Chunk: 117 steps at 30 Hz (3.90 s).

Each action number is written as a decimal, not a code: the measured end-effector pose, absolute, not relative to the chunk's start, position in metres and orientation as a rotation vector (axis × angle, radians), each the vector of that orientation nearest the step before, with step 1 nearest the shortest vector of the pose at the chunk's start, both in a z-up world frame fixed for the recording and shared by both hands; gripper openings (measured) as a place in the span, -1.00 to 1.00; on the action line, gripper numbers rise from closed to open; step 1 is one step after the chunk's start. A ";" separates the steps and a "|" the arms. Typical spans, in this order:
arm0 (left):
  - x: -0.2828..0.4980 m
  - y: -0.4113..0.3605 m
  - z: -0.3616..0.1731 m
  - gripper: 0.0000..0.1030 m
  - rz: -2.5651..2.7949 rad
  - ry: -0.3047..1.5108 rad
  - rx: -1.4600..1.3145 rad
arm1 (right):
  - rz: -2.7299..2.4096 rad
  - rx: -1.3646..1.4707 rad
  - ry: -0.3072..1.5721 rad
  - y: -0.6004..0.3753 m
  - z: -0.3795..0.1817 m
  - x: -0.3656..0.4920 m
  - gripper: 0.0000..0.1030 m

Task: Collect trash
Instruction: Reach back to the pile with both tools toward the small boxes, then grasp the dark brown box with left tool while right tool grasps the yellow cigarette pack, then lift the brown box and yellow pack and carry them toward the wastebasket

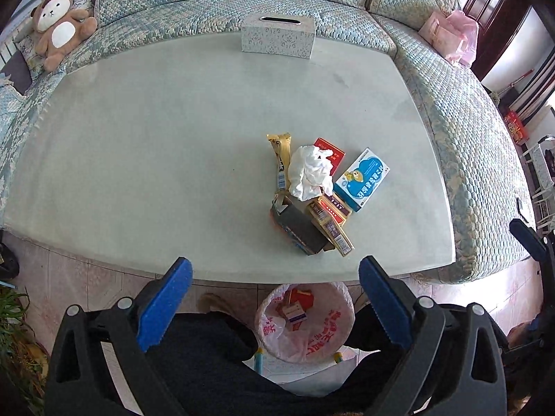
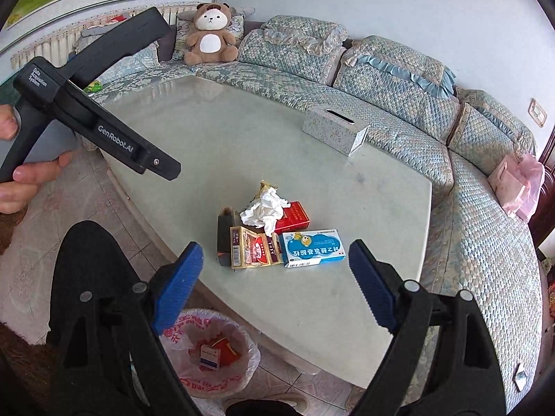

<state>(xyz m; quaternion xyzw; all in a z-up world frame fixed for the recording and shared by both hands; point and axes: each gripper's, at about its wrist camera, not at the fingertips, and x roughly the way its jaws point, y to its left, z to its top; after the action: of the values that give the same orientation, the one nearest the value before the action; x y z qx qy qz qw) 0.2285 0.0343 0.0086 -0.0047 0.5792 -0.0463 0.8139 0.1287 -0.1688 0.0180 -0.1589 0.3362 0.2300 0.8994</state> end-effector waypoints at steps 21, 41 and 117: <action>0.289 0.032 -0.094 0.83 -0.031 1.397 -0.102 | 0.554 -0.339 0.856 -0.141 -0.062 0.191 0.63; 0.305 0.032 -0.138 0.83 -0.019 1.451 -0.244 | 0.615 -0.341 0.962 -0.113 -0.120 0.208 0.25; 0.219 0.029 -0.073 -0.50 -0.194 1.260 -0.149 | 0.381 -0.273 0.853 -0.173 -0.040 0.159 -0.62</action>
<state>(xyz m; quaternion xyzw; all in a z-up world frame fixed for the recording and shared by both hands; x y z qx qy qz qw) 0.2186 0.0291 -0.0735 -0.0697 0.5878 -0.0905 0.8009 0.1587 -0.1732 -0.0400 -0.1314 0.4099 0.1833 0.8838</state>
